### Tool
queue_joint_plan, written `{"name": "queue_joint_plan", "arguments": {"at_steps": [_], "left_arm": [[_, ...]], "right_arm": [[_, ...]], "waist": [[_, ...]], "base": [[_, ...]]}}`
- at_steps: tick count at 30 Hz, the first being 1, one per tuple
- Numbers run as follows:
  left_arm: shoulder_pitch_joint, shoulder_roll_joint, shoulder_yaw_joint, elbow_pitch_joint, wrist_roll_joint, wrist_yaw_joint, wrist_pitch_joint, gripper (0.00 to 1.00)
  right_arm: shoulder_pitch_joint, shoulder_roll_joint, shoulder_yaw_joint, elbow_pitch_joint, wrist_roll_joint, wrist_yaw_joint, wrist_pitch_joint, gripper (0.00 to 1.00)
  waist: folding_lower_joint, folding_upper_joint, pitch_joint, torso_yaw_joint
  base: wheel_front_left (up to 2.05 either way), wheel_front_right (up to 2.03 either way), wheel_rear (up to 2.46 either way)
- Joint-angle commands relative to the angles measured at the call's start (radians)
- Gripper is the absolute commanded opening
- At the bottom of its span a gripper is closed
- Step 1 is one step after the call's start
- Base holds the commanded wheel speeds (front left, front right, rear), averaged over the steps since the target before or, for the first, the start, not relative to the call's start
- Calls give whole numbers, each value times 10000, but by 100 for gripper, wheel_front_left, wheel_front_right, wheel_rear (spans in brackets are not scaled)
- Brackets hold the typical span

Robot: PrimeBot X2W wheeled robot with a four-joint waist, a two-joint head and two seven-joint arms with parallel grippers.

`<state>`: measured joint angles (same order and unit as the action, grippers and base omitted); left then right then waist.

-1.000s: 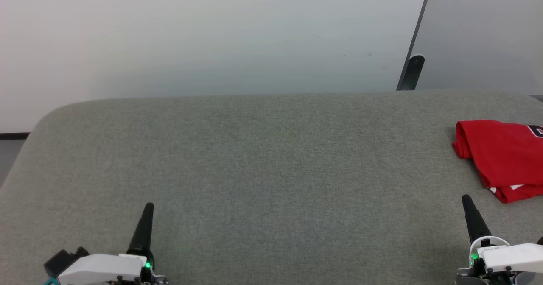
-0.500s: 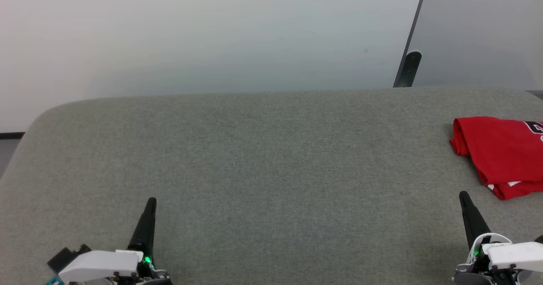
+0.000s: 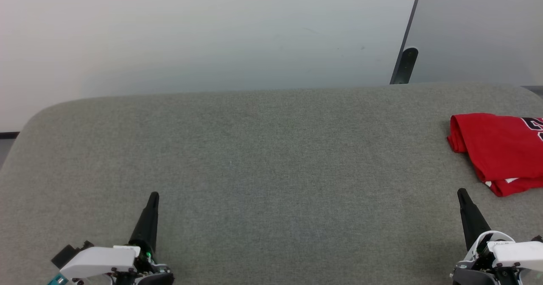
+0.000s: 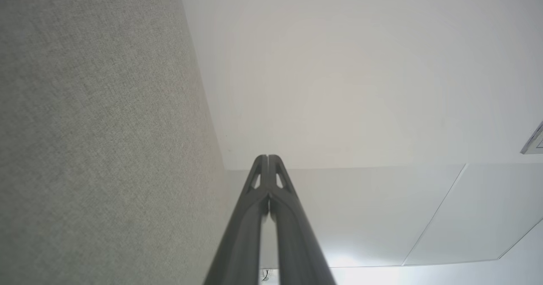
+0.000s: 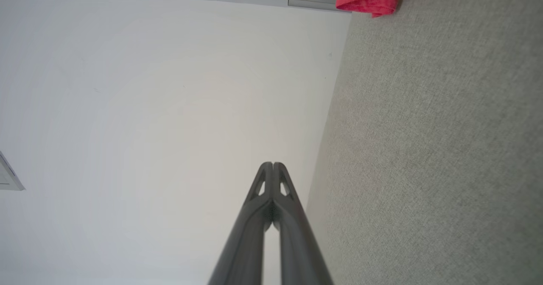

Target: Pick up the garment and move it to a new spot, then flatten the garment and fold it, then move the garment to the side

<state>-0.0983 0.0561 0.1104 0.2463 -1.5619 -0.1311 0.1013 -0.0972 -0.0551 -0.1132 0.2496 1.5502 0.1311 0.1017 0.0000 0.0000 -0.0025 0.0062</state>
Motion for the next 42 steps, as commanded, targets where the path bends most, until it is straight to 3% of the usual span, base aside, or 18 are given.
{"name": "queue_joint_plan", "arguments": {"at_steps": [1, 7, 42], "left_arm": [[-107, -41, 45, -22, -219, 6, 60, 0], [-166, -80, 61, -21, -549, 8, 165, 0], [-158, -66, 54, -20, -524, 7, 156, 0]], "right_arm": [[-167, 41, -12, -58, 279, -6, 69, 0], [-195, 81, -16, -72, 688, -7, 160, 0], [-129, 75, -10, -60, 646, -5, 157, 0]], "waist": [[0, 0, 16, -17], [0, 0, 57, -62], [0, 0, 57, -62]], "base": [[0, 0, 0], [0, 0, 0], [0, 0, 0]]}}
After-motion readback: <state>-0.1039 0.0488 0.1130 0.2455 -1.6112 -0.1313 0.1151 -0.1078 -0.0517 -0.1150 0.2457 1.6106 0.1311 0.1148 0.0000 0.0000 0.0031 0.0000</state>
